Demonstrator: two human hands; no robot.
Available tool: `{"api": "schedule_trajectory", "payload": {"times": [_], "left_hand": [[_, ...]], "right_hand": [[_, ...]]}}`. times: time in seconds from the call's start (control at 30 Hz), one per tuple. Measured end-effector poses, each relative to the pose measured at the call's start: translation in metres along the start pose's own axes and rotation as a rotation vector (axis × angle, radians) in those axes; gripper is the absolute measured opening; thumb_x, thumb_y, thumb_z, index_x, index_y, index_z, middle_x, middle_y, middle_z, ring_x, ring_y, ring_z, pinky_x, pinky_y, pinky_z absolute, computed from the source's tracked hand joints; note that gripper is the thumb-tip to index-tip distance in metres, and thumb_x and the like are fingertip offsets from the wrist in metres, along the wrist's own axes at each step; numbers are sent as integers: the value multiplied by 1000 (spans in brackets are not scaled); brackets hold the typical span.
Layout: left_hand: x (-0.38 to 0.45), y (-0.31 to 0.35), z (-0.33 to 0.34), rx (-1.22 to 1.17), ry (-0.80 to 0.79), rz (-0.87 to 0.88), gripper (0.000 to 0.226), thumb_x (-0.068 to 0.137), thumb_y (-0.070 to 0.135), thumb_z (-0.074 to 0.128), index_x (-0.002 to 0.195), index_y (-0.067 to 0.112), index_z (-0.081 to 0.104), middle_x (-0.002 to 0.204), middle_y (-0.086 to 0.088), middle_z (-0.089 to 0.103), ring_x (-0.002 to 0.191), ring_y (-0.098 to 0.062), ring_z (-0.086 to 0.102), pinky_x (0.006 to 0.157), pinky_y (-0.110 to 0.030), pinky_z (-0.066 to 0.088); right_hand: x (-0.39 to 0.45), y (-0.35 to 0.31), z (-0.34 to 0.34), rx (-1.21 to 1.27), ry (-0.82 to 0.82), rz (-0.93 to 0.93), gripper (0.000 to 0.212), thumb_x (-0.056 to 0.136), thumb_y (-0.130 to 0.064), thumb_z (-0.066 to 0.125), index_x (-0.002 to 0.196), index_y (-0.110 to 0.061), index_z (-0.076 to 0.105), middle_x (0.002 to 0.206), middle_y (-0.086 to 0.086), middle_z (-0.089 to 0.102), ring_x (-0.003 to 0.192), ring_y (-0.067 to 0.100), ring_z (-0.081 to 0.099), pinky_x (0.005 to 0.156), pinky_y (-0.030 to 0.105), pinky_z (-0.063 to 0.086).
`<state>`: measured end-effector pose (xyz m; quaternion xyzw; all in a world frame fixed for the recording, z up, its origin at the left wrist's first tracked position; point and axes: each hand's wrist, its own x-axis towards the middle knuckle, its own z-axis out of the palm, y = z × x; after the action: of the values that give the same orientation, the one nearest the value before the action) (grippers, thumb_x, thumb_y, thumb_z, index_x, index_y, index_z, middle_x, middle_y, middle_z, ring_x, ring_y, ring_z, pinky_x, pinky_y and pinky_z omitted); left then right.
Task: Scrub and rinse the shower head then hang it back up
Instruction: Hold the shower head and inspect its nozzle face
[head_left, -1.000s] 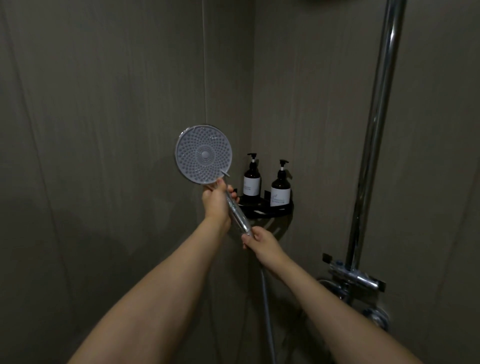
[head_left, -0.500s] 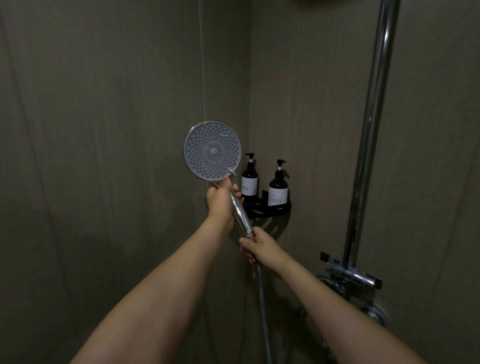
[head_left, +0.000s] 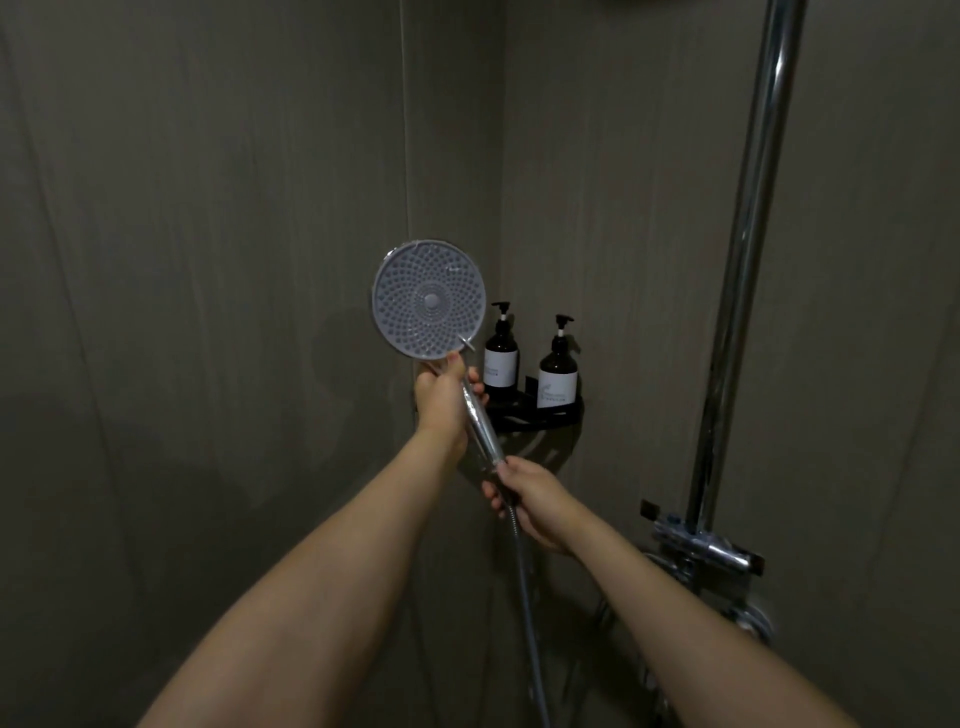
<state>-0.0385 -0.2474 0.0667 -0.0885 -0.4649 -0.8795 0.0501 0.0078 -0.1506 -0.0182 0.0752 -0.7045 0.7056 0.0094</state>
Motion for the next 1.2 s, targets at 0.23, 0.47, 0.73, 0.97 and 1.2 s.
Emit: {"api": "schedule_trajectory", "payload": {"times": [0.23,0.47,0.73,0.97,1.2], "left_hand": [[1,-2,-2,-37,33,2,17,98,22,42,81,18,44,64,0,46,52,-11,44,55,-26,43],[5,-4,-5,-14,22,-13,12,97,23,44,86,18,46,64,0,49,51,-10,46,54,-25,44],[6,-8,-6,-7,1,-6,13,97,24,43,86,20,47,64,0,49,52,-11,46,54,-26,43],[9,-12,-7,-46,19,-4,14,98,21,42,84,19,45,63,0,48,49,-9,46,54,-26,44],[14,-12,-8,-43,28,-1,12,96,22,45,85,19,48,65,1,50,52,-10,48,59,-28,46]], "right_hand": [[-3,-3,-2,-178,58,-55,20,90,-1,52,81,-15,42,69,2,54,54,6,50,49,15,38],[-4,-4,1,-127,9,-57,23,93,3,41,79,-13,50,72,4,56,60,8,49,50,15,36],[2,3,-3,-21,41,-34,25,96,-3,36,80,-13,51,71,4,57,50,2,51,45,13,35],[8,15,-11,-18,109,-53,14,89,-5,52,88,-19,56,77,1,64,62,4,58,49,14,42],[13,15,-14,84,166,-83,23,87,-1,56,107,-12,51,82,1,69,75,12,65,69,26,48]]}}
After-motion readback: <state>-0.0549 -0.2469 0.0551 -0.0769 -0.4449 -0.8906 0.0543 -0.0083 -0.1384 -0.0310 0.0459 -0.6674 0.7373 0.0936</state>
